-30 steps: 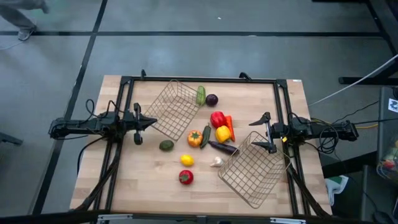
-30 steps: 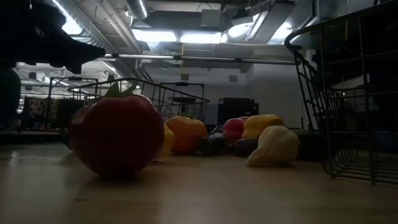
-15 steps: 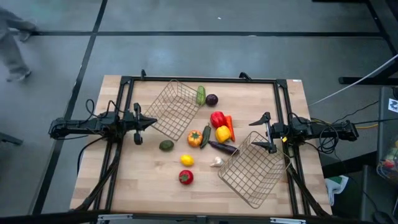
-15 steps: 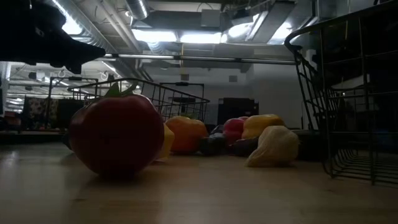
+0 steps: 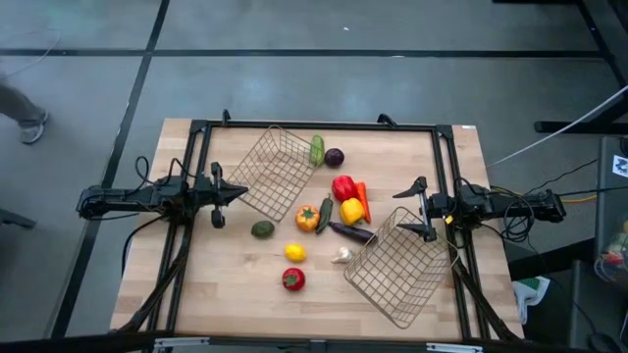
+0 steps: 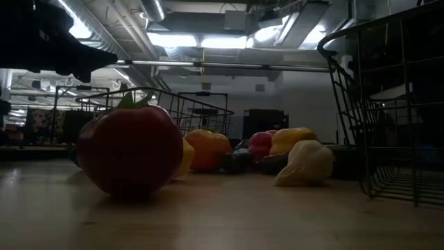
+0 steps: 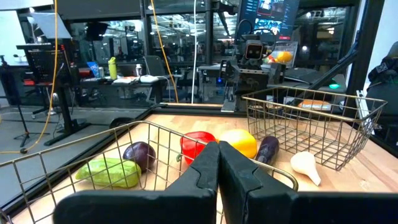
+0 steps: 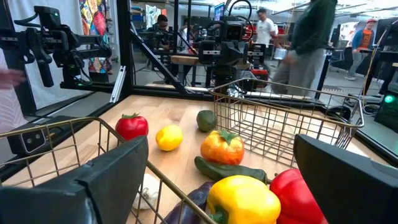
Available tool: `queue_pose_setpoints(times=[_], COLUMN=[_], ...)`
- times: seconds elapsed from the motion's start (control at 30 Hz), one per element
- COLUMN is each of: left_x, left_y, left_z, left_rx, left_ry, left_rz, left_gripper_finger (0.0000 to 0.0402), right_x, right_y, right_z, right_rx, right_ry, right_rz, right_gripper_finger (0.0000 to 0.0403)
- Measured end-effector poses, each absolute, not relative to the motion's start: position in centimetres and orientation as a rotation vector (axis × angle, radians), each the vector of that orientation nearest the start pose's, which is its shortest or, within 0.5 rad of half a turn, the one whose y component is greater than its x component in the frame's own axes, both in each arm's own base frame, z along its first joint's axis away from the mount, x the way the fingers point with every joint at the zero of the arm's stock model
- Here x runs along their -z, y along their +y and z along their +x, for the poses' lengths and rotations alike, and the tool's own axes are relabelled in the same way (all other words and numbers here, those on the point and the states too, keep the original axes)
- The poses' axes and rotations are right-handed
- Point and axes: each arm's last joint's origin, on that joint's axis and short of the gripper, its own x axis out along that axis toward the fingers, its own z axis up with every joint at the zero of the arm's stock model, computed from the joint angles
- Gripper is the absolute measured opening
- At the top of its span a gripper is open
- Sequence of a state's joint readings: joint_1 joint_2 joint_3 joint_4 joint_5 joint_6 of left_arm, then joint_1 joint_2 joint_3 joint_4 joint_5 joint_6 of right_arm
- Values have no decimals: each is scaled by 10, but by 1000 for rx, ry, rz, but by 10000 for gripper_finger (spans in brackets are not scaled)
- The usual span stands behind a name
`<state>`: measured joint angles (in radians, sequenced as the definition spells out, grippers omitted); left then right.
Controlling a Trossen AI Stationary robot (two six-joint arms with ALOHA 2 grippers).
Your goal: Sort produce into baskets
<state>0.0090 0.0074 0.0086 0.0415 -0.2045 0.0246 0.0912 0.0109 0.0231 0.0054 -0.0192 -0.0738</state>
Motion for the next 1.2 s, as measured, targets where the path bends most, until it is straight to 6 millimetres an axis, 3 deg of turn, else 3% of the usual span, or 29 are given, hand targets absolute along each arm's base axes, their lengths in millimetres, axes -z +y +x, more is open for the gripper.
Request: queue_pose_setpoints(times=[1.2], left_x=[-170], left_y=[7], left_z=[97], left_rx=[-214], left_ry=[-40], left_rz=[21], left_gripper_finger=[0], right_x=[-175], right_y=[9], right_z=[96], right_rx=[-100], right_ry=[-66], right_rz=[-70], right_gripper_finger=[397])
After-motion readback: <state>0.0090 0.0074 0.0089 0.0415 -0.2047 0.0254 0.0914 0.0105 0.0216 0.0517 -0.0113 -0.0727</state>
